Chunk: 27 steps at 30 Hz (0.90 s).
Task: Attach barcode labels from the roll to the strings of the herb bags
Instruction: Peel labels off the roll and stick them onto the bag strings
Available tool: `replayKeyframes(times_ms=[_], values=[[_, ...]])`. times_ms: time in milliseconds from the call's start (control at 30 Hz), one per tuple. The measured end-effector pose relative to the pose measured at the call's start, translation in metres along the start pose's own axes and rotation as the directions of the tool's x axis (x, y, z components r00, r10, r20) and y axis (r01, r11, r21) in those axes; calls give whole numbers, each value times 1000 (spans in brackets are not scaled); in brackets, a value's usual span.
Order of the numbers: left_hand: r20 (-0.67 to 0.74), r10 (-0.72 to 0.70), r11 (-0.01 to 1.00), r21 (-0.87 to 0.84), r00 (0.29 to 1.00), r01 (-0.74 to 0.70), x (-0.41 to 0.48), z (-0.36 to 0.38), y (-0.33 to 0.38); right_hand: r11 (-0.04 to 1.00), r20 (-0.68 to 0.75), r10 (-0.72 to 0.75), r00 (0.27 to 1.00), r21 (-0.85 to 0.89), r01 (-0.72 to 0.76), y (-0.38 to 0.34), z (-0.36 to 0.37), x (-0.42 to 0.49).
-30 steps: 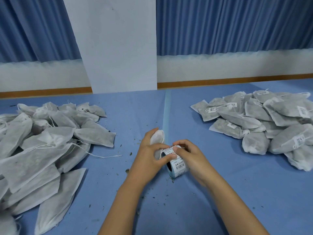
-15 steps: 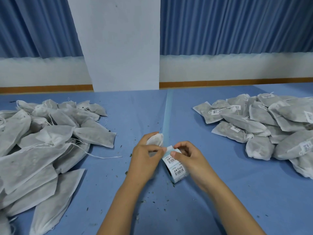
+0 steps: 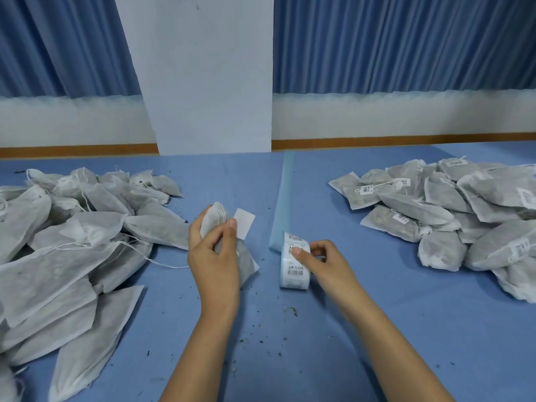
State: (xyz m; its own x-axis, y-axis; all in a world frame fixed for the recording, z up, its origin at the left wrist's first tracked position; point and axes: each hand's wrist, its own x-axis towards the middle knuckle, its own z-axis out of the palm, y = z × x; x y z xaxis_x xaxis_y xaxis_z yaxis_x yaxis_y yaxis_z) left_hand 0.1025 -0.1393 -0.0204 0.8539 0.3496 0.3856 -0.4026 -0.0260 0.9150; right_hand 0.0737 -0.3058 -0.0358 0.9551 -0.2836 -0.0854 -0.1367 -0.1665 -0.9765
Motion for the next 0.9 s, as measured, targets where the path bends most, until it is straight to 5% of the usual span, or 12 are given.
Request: replayKeyframes(times_ms=[167,267,333,467,700,800,900], values=[[71,15,1000,-11,997,-14,-7,5,3,999,-67,24,997,24,-22,-1,9,8],[118,152,988,26,981,-156,-10,6,4,967,-219,-255,942,-75,244,-8,4,0],[181,283,954,49,942,-296,-11,7,4,922,-153,-366,918,73,380,-15,2,-11],[333,447,867,69,830,-494,-15,8,3,901,68,-326,943,323,288,-24,4,-26],[447,586,721,94,676,-686,-16,7,0,891,80,-240,968,414,187,-25,1,-27],[479,571,721,97,667,-686,-15,6,2,891,84,-242,967,413,187,-20,0,-23],[421,475,839,49,773,-542,-13,3,8,873,14,-221,975,448,192,-20,-4,-21]])
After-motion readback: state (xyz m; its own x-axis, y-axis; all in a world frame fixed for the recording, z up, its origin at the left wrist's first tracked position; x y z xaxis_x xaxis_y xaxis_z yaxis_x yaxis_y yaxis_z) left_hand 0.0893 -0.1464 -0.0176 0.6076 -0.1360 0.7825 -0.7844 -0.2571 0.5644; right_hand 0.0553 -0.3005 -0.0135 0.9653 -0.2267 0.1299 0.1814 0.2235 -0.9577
